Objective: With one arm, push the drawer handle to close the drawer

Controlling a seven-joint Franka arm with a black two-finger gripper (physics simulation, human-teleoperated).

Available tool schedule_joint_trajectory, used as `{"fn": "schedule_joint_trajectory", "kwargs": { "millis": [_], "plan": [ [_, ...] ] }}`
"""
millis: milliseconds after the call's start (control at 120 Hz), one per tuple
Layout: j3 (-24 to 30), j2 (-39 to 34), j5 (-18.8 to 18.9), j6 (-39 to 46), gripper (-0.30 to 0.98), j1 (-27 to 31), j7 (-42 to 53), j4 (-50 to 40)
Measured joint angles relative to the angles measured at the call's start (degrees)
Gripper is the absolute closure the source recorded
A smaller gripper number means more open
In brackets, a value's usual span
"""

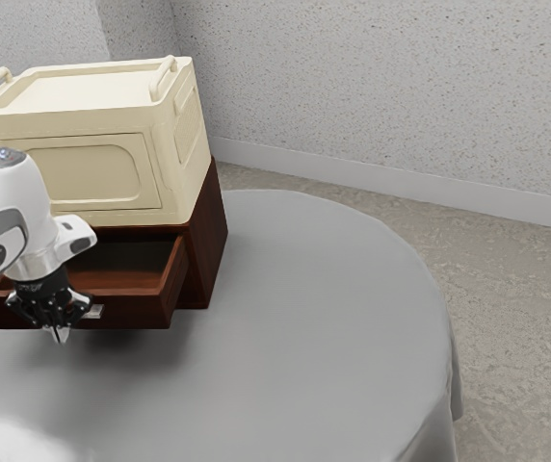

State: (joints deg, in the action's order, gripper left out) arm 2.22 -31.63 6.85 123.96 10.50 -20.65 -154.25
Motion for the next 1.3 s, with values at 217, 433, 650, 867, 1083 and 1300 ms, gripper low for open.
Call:
{"fn": "schedule_joint_trajectory", "kwargs": {
  "millis": [217,433,650,867,1083,1300],
  "plan": [
    [0.0,2.2,0.9,0.8,0.78,0.6,0.2,1.1],
    [-0.1,3.9,1.6,2.0,0.78,0.7,0.3,1.8],
    [-1.4,6.2,2.6,3.4,0.79,0.7,0.3,3.4],
    [-2.1,9.2,2.9,4.0,0.79,0.6,0.4,5.9],
    [-3.0,10.9,3.3,4.7,0.79,0.7,0.4,7.6],
    [-4.2,12.8,3.8,6.1,0.79,0.7,0.5,9.4]
  ]
}}
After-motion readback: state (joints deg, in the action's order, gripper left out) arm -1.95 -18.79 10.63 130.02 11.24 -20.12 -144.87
